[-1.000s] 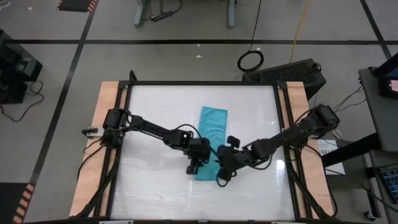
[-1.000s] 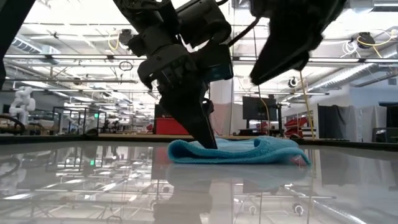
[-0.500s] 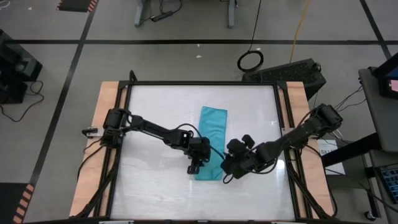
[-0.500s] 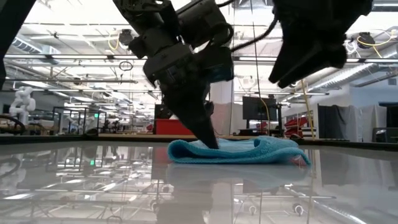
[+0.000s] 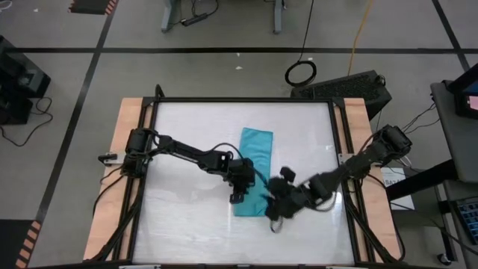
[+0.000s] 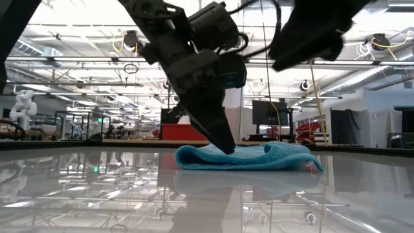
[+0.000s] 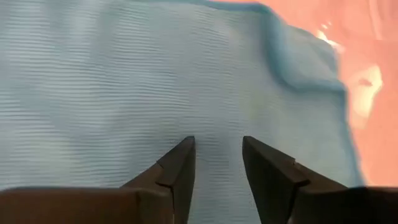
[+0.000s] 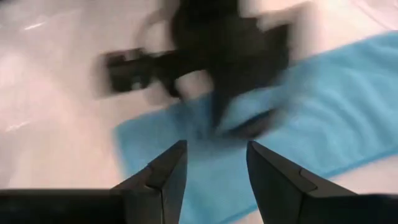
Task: Roll towel
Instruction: Roll the blue microfiber towel
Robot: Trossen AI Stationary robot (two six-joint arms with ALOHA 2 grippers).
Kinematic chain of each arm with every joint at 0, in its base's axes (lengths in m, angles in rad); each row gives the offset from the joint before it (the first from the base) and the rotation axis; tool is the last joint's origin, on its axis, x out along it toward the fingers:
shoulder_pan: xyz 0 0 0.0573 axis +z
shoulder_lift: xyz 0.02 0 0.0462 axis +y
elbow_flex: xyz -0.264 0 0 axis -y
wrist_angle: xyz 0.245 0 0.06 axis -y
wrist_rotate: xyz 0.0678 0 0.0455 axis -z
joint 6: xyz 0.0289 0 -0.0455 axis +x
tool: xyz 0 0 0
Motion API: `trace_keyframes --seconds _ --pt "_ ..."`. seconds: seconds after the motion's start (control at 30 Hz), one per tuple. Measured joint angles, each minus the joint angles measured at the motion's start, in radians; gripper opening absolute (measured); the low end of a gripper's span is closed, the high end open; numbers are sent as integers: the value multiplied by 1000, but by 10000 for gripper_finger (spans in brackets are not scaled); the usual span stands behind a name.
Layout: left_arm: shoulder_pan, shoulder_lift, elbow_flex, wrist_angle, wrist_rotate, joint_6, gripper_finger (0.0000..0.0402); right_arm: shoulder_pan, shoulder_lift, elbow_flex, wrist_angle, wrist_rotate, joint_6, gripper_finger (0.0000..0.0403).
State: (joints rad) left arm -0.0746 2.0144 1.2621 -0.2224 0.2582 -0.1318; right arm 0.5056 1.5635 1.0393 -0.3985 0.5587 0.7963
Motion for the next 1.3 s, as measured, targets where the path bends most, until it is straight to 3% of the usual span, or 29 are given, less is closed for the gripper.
trace_keyframes --seconds 0.37,0.63,0.9,1.1,1.3 --pt "66 0 0 6 3 -108 141 140 90 -60 232 -28 -87 157" --pt "82 9 1 0 0 -151 141 75 251 -66 315 -91 -93 157" --pt "78 23 3 -28 -2 -152 141 0 245 -65 314 -101 -142 157" --pt "78 23 3 -29 -16 -168 141 -53 292 -66 313 -237 -133 157" --pt "80 23 3 -29 -24 -177 141 -30 296 -65 320 -300 -132 157"
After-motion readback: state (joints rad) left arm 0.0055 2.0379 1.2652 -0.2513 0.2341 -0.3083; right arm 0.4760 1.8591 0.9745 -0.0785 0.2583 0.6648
